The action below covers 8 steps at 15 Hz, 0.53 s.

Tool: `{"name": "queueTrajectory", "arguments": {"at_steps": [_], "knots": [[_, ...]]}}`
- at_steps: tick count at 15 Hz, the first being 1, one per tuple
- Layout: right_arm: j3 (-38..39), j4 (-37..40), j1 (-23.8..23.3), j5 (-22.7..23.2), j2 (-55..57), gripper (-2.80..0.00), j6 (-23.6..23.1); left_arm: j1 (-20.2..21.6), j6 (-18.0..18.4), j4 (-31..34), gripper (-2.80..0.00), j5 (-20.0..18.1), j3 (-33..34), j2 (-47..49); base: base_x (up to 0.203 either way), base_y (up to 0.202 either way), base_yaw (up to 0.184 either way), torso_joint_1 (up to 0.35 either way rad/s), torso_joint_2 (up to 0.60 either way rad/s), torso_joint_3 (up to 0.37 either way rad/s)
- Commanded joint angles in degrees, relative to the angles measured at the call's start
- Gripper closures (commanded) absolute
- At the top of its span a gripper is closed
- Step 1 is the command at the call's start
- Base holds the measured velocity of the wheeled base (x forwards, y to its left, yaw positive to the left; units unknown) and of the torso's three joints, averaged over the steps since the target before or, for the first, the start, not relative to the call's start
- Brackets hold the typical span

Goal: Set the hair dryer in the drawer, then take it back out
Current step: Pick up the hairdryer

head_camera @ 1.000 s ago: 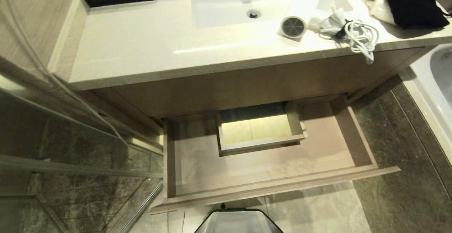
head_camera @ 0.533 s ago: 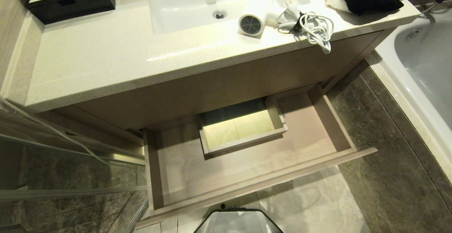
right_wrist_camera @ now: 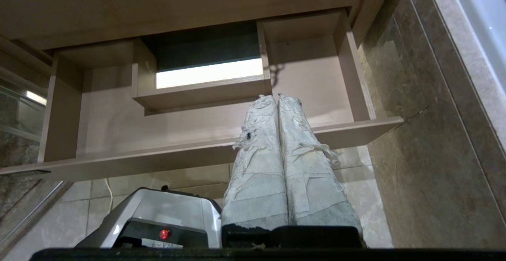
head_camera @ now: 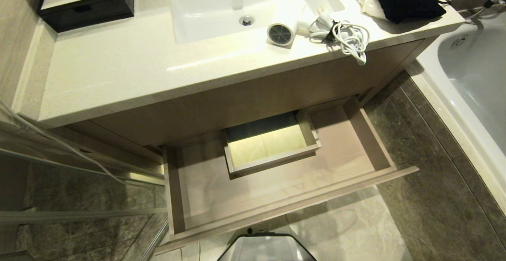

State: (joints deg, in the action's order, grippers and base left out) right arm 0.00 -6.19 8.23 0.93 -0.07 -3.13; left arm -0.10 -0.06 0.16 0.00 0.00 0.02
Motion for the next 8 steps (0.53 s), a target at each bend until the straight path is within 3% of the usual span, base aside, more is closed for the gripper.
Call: {"name": "queueTrajectory", "arguments": {"at_steps": [1, 6, 8], "knots": [[2.29, -0.05, 0.03, 0.04, -2.22, 0.0, -0.03, 0.01, -0.03, 0.02, 0.0, 0.0, 0.09, -0.02, 0.0, 0.0, 0.0, 0.163, -0.31, -0.159], [2.29, -0.05, 0.03, 0.3, -2.22, 0.0, -0.21, 0.01, -0.03, 0.02, 0.0, 0.0, 0.09, -0.02, 0.0, 0.0, 0.0, 0.15, -0.3, -0.14], [2.29, -0.05, 0.03, 0.57, -2.22, 0.0, -0.86, 0.01, -0.03, 0.02, 0.0, 0.0, 0.09, -0.02, 0.0, 0.0, 0.0, 0.009, -0.03, -0.01]]}}
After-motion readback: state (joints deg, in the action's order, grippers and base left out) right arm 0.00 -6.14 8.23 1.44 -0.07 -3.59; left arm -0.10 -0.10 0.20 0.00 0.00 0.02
